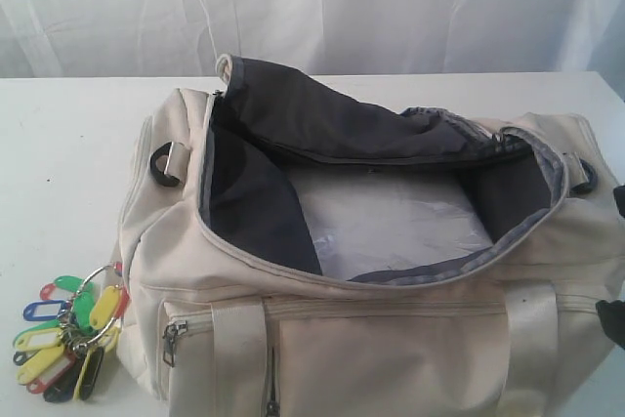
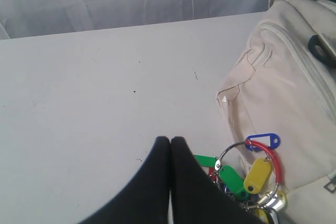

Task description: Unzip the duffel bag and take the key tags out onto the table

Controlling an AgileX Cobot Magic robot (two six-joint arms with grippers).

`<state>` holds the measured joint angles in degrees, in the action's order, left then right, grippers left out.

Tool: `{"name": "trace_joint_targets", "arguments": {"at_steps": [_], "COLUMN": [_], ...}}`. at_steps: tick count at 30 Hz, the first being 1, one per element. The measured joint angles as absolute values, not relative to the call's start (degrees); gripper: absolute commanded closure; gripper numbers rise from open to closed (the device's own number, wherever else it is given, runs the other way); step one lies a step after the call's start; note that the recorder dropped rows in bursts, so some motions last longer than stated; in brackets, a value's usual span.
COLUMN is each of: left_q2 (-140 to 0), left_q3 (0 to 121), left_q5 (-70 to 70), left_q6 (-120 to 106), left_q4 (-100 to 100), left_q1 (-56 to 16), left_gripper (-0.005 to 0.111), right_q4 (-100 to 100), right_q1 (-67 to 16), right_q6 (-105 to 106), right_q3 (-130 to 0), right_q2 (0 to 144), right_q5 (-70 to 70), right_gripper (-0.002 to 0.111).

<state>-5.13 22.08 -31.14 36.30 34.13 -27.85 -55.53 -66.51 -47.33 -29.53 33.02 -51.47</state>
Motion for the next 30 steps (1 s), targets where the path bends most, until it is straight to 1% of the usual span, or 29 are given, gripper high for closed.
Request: {"name": "trace_joint_targets", "arguments": {"at_steps": [22,26,30], "left_q2": [-5.1,-5.1,-5.1], "left_q3": [22.1,22.1,22.1], "left_q5": [-31.3,-31.3,-31.3], "left_q6": [35.9,35.9,35.9], "left_q4": [34.1,34.0,34.0], "left_q1": [-27.8,-23.7,-15.9], "left_gripper": [0.107,0.107,0.107], "right_q4": [-55.5,-55.5,-55.5], "right_q1": [-66.5,-66.5,-66.5], "right_q6": [-47.6,-47.7,-47.8], "right_q3": [-29.5,-29.5,-29.5], "right_q2": [33.0,33.0,33.0], "right_q5": [-51.4,-50.9,-50.4], "right_gripper": [0.108,0.108,0.108]}}
